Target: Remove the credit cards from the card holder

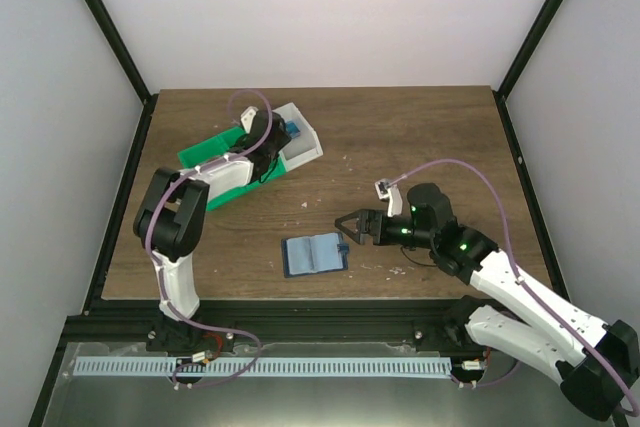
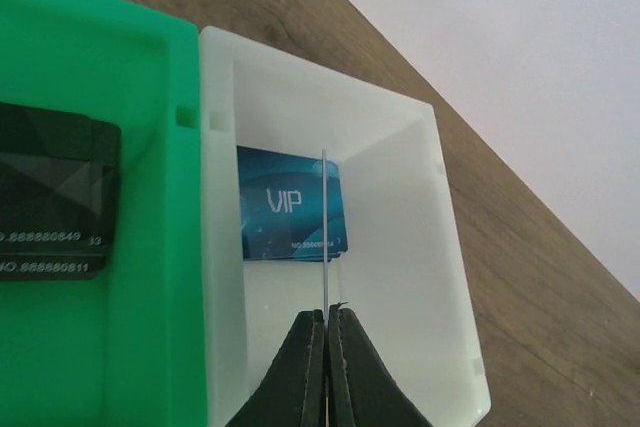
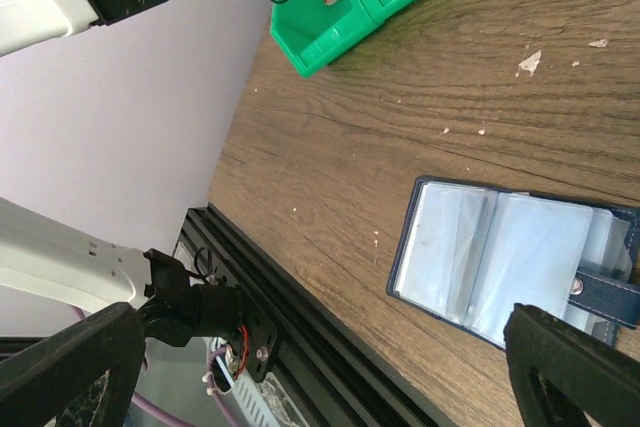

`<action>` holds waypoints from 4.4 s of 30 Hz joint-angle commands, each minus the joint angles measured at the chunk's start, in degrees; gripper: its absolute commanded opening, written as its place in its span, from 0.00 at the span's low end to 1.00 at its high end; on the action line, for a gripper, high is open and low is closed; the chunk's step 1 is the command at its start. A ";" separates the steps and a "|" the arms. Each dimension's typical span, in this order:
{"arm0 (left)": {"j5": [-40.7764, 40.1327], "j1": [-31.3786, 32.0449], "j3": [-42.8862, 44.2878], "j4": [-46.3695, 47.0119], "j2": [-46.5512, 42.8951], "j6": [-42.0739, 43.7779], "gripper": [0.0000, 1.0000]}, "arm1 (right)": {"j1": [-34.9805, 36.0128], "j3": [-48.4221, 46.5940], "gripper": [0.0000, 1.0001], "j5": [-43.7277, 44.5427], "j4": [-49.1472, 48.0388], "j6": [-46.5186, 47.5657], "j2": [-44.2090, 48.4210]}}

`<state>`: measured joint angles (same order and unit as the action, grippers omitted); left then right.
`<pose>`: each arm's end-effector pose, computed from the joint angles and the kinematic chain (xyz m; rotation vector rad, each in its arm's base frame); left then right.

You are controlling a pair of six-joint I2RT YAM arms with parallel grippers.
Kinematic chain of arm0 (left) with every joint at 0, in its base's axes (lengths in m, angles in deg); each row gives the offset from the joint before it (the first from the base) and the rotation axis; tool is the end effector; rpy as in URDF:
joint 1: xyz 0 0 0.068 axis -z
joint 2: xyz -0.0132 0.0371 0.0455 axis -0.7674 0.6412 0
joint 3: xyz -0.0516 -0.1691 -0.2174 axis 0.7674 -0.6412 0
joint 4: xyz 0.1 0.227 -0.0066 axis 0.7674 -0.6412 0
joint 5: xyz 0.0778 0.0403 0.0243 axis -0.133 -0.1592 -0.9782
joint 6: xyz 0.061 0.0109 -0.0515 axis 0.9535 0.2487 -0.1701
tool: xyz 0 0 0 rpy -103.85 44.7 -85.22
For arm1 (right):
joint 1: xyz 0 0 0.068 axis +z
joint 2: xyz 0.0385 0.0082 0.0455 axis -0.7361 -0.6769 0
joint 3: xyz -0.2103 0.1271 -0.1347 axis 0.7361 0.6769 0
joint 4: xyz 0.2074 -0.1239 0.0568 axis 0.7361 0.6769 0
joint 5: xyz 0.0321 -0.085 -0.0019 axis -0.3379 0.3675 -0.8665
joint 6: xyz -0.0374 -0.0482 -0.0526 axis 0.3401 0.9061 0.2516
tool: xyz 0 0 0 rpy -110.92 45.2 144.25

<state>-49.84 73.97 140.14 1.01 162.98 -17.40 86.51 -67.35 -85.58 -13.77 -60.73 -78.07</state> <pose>0.4157 -0.1641 0.1919 -0.7307 2.0582 -0.5176 0.1356 0.1493 0.2673 -0.2148 2.2691 1.3089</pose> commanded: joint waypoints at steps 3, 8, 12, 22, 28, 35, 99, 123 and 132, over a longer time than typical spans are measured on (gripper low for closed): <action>1.30 -0.99 4.73 1.33 2.81 -0.78 0.00 | -0.25 -2.42 1.00 1.28 1.62 1.00 0.74; 0.62 -1.09 7.03 0.32 4.76 -0.42 0.00 | -0.26 -2.35 1.00 1.84 1.85 1.02 1.20; 0.79 -1.35 8.62 -0.87 6.32 -1.01 0.00 | -0.26 -2.42 1.00 2.07 1.85 1.07 1.31; -0.18 -1.62 11.84 -1.27 9.06 0.61 0.02 | -0.26 -2.94 0.99 2.83 2.58 1.80 1.27; -2.11 -1.79 13.50 -2.84 10.56 2.35 0.01 | -0.20 -3.23 1.00 3.41 3.06 2.13 1.27; -2.12 -1.80 15.04 -3.44 12.32 2.51 0.03 | -0.26 -3.43 1.00 3.53 2.80 2.07 0.75; -0.18 -1.80 18.69 -9.94 8.05 3.66 0.66 | -0.26 -1.85 1.00 1.93 2.49 0.00 1.44; 31.07 -1.12 -16.18 -6.76 -27.85 19.25 0.64 | -0.27 1.05 0.97 5.08 6.52 4.94 0.91; 36.84 1.28 -33.45 -4.30 -44.90 17.19 0.62 | -0.26 1.11 0.89 5.71 5.78 8.56 -1.79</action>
<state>-17.32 74.00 110.68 -6.09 122.81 0.39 86.53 -66.15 -80.92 -7.61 -54.65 -79.05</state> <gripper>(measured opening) 0.630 0.915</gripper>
